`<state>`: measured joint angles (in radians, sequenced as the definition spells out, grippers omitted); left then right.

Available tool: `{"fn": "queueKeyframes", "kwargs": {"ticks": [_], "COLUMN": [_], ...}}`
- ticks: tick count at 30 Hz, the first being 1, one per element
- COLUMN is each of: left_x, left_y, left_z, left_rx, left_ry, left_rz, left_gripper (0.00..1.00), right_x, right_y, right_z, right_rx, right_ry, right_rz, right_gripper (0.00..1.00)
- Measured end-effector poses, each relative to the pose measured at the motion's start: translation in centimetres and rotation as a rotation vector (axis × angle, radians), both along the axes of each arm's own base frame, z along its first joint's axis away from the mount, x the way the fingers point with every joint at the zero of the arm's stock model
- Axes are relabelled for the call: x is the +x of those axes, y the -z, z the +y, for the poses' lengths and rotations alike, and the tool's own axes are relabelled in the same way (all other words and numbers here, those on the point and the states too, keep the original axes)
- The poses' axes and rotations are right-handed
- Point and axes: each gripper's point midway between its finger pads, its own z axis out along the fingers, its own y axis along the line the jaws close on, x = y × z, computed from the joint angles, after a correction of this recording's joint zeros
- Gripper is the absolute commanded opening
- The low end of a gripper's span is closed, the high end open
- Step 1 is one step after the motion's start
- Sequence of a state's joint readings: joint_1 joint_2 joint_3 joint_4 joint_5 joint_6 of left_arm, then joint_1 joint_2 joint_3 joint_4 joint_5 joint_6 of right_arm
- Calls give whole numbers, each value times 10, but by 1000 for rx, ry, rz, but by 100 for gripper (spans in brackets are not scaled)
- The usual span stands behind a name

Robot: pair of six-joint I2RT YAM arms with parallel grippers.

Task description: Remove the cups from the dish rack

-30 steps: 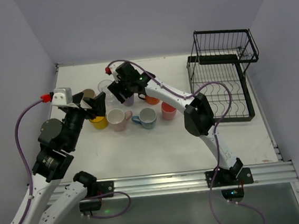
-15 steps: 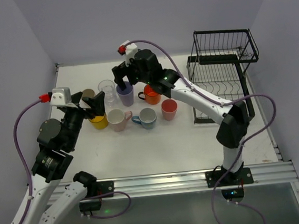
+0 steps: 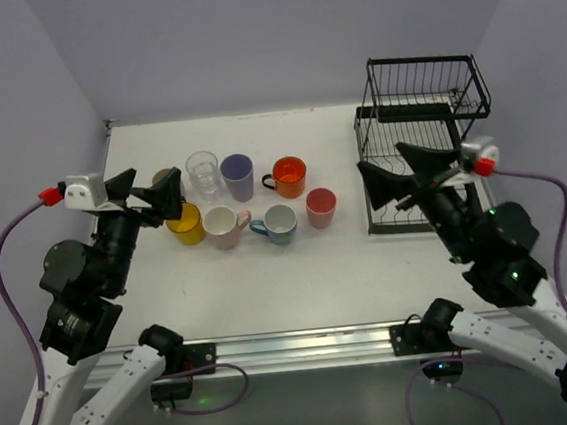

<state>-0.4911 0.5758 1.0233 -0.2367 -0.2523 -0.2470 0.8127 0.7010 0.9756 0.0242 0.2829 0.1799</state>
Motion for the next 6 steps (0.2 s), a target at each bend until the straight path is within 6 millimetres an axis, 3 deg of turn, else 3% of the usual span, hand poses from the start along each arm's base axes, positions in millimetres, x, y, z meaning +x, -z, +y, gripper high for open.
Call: {"fn": "queueKeyframes", "kwargs": {"ticks": [3,6], "left_x": [-9,-17], "left_y": [-4,-8], "left_z": [8,15], "left_rx": [-4,-5], "left_ry": [-16,-29], "left_rz": [-18,-41], "left_gripper": [100,100], "right_x": [-28,-34], "right_y": [-13,-3], "right_z": [-48,-72], "right_rx": [122,165], "right_ry": [72,137], "right_rz": [-64,-65], "right_gripper": [99,99]}}
